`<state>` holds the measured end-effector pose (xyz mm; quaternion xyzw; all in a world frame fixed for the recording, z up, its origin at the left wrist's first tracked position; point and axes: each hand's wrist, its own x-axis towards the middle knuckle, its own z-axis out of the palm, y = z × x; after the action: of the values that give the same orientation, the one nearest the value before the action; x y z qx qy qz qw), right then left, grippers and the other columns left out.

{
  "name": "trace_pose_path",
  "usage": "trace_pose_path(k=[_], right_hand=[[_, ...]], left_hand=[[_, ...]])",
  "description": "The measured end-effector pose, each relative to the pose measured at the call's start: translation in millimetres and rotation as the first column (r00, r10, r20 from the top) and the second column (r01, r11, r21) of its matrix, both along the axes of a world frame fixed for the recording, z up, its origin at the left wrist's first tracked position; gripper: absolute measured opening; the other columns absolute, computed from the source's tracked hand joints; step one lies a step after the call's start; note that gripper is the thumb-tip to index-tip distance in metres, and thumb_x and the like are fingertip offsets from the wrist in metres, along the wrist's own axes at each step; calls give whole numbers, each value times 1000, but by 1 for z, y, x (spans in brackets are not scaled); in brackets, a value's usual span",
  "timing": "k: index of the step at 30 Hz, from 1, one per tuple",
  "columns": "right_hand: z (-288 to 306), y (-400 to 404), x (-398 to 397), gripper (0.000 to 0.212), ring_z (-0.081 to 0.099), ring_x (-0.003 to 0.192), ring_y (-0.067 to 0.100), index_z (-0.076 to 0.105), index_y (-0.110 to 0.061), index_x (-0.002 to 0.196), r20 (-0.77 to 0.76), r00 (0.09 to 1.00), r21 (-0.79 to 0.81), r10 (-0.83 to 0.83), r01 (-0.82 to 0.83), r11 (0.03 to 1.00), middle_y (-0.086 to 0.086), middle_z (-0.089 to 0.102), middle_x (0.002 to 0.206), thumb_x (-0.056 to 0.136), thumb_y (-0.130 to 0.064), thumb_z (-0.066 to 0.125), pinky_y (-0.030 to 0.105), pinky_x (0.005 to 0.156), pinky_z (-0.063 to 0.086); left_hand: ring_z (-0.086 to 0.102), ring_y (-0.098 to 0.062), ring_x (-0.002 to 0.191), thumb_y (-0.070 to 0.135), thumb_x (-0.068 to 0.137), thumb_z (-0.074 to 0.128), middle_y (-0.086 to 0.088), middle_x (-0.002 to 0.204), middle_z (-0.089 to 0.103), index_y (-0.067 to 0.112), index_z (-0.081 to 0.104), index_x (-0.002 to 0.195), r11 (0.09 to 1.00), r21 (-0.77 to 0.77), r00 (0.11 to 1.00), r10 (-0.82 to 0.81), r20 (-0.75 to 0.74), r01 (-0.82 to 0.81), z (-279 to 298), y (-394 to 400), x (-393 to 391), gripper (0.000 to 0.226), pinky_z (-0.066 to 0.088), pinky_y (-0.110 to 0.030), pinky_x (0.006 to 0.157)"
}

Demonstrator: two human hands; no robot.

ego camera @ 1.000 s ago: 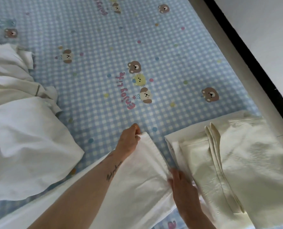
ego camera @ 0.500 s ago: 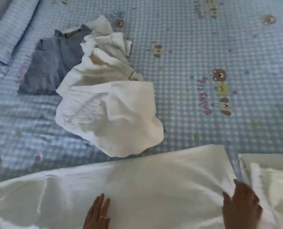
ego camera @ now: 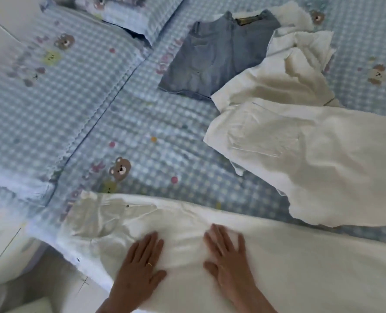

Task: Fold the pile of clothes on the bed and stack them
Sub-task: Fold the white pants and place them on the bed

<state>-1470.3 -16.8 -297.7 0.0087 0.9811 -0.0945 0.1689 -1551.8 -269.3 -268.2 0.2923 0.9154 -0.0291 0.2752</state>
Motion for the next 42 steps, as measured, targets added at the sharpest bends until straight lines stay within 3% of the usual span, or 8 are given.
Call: trace_pose_path(k=[16,18,20,23,25,32,36,42], right_hand=[[11,-153,-25,71,-2,147,20,52,-16,131,-209,976,-65,58,-73,995,8,37,149,70,-52,47,46,108,14],[22,-172,-33,65,-3,147,17,42,-13,132,-221,975,-125,4,-32,992,6,20,153,78,-50,43,39,109,15],[28,-193,-43,59,-4,147,15,47,-14,131,-197,980,-178,-5,-30,984,6,18,151,85,-50,41,35,108,14],[38,-220,-64,61,-15,145,11,69,-17,116,-101,994,-173,-29,12,985,7,10,157,63,-48,73,35,105,14],[47,-233,-72,69,-16,143,7,71,-13,110,-56,991,-231,-121,105,967,7,40,148,50,-44,88,34,101,26],[95,-278,-108,90,47,130,25,35,-6,144,-70,976,-550,-208,136,824,13,38,148,69,-36,76,31,99,48],[117,-249,-115,51,66,82,3,46,-53,118,317,593,-737,-741,645,201,-17,69,95,80,-25,65,15,66,51],[107,-160,-74,30,63,82,21,60,-14,103,492,189,-691,-850,678,-249,6,68,89,77,-4,70,28,72,49]], left_hand=[[28,-27,140,31,99,28,-11,148,37,6,46,136,965,258,974,93,-209,-37,13,-157,-61,48,19,-42,114],[29,-28,137,31,96,45,-14,149,33,9,39,140,749,427,774,613,-157,-507,19,-161,-70,50,27,-42,111],[37,-31,132,36,88,60,-14,142,38,10,33,141,249,376,304,948,94,-893,25,-160,-76,65,36,-35,106],[59,-27,103,18,78,75,-17,100,65,-3,36,132,-270,236,-126,864,488,-933,21,-156,-82,70,37,-7,91],[59,-22,88,11,76,76,-13,88,66,-2,34,136,-399,169,-232,774,588,-901,24,-154,-80,75,41,-27,94],[62,-12,66,11,75,77,-6,72,71,14,67,78,-127,374,110,828,550,-919,83,-110,-76,11,50,-27,64],[61,3,96,15,81,69,10,101,68,27,62,110,185,616,539,706,458,-766,120,-64,-46,32,43,-5,78],[19,4,133,49,80,59,-13,153,22,10,17,144,446,476,649,583,488,-758,89,-18,36,86,23,-14,106]])
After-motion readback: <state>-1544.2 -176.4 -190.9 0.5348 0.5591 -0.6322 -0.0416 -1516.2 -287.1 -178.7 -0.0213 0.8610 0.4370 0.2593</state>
